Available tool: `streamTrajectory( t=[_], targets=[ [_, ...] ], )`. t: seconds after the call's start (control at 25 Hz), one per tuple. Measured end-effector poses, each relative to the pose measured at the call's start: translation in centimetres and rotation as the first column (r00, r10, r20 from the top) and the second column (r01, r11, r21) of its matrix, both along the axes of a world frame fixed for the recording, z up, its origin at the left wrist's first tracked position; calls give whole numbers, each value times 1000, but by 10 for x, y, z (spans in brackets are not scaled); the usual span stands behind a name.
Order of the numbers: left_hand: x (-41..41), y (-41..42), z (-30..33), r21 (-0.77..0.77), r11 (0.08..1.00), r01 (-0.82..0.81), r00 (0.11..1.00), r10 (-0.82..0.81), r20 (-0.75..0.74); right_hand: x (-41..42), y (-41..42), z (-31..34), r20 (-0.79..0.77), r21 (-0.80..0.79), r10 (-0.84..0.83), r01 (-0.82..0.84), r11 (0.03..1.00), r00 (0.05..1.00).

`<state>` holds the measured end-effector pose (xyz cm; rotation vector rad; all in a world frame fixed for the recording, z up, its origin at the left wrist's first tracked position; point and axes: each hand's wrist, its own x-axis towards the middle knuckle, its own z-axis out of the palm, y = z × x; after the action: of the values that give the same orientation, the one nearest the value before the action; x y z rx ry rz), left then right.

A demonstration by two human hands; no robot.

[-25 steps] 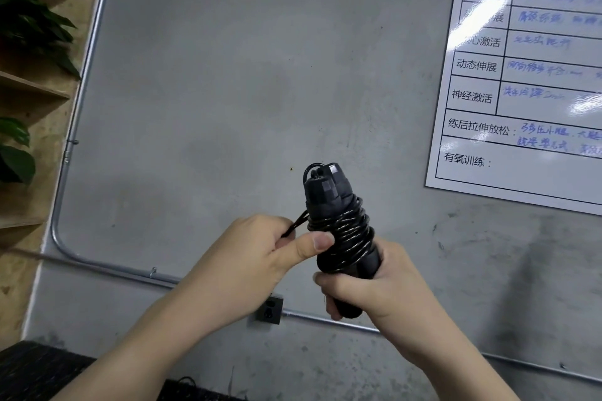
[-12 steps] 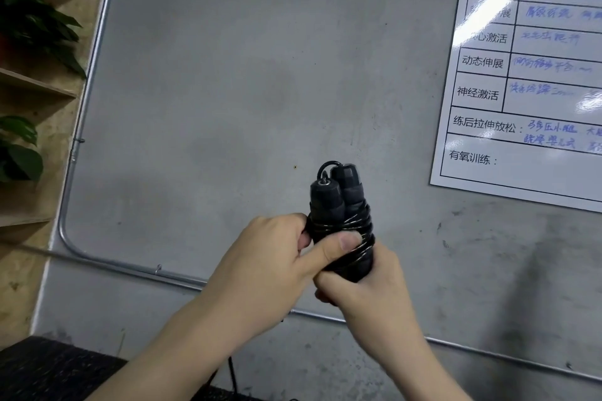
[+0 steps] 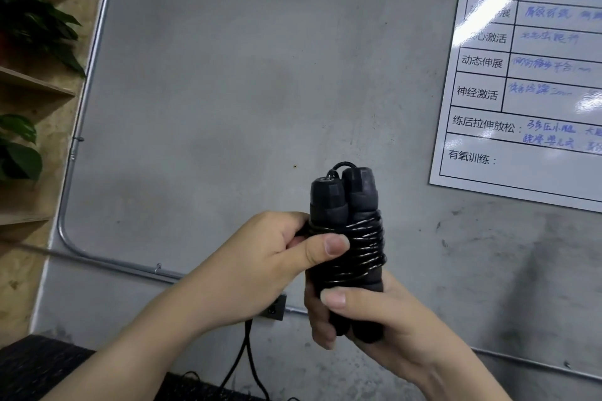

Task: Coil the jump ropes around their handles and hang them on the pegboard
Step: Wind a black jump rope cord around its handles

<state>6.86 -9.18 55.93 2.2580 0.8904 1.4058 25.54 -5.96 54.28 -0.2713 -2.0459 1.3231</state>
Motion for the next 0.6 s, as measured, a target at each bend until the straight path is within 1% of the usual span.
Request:
streamTrajectory(
  t=[0.04, 0.08, 0.12, 0.16, 0.2, 0.28, 0.32, 0.4, 0.6],
  targets=[
    [0, 1, 0, -8, 1000, 2, 1000, -1, 7, -2, 0, -2, -18, -14, -16, 16, 1000, 1000],
    [-1, 3, -1, -17, 1000, -12, 1000, 12, 9, -5, 0, -3, -20, 25, -81, 81, 996, 997],
    [-3, 5, -1, -25, 998, -49, 999, 49, -7, -6, -1, -3, -16, 99, -170, 171, 980, 985],
    [-5, 7, -1, -21, 992, -122, 992, 121, -36, -7, -1, -2, -16, 163, -252, 251, 954, 968],
    [-9, 11, 0, -13, 973, -230, 970, 229, -78, -7, -1, -1, -26, 200, -312, 311, 929, 950],
    [-14, 12, -1, -7, 897, -442, 884, 434, -173, -8, -3, 1, -48, 213, -380, 381, 900, 924],
    [-13, 10, 0, 4, 863, -505, 845, 496, -202, -8, -4, 1, -56, 218, -402, 404, 889, 914],
    [-11, 5, 3, 10, 828, -561, 811, 551, -198, -8, -2, 0, -60, 249, -455, 454, 855, 889],
    [-11, -2, 5, 96, 790, -605, 781, 613, -124, -6, 1, 3, -71, 271, -542, 540, 797, 837]
  ],
)
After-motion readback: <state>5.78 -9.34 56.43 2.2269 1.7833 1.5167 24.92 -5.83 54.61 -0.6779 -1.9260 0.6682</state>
